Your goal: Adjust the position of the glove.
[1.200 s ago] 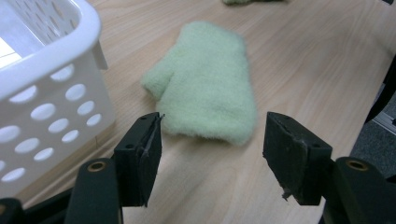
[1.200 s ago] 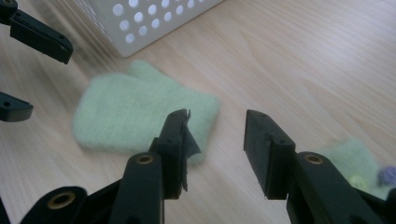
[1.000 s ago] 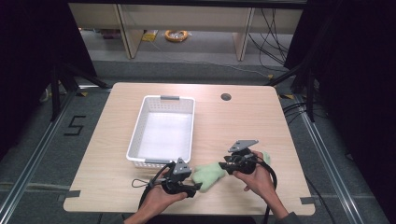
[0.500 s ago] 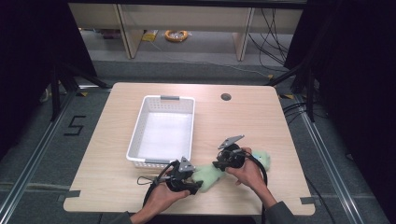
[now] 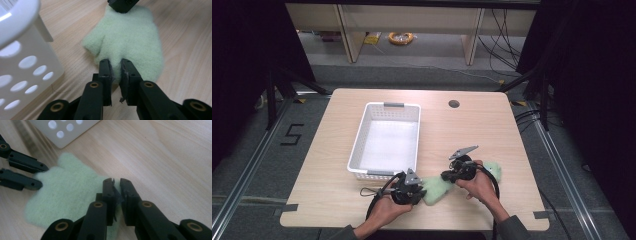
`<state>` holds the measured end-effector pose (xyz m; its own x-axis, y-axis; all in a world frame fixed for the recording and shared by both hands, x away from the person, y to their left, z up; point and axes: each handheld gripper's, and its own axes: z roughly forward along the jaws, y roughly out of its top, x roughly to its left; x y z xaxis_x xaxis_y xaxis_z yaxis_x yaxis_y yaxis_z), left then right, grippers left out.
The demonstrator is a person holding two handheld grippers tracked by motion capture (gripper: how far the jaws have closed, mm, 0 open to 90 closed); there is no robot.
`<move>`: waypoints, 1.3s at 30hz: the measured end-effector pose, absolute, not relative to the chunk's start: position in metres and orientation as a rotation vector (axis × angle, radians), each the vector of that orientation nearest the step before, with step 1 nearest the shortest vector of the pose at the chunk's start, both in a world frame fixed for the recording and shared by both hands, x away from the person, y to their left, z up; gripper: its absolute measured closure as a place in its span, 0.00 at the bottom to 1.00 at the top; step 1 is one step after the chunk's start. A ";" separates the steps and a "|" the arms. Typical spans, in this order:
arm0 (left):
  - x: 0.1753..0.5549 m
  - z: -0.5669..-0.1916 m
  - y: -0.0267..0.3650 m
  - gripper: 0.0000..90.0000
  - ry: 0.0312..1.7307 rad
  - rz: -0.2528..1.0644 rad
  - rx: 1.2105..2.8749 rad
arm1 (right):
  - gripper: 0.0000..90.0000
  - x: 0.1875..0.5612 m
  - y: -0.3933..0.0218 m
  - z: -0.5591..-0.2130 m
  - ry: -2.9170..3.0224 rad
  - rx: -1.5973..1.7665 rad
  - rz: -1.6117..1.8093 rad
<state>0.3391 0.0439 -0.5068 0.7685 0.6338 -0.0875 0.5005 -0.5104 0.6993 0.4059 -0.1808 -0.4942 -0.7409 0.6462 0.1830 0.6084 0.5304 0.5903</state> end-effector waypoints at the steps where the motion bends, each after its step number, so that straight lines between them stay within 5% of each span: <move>1: 0.337 -0.506 0.044 0.91 0.845 0.242 2.211 | 0.96 0.403 -0.180 -0.492 2.678 1.159 0.947; 19: 0.324 -0.482 0.040 0.92 0.706 0.229 2.197 | 0.97 0.359 -0.211 -0.470 2.601 1.139 1.161; 39: 0.329 -0.495 0.014 0.92 0.661 0.167 2.246 | 0.97 0.318 -0.242 -0.472 2.526 1.218 1.178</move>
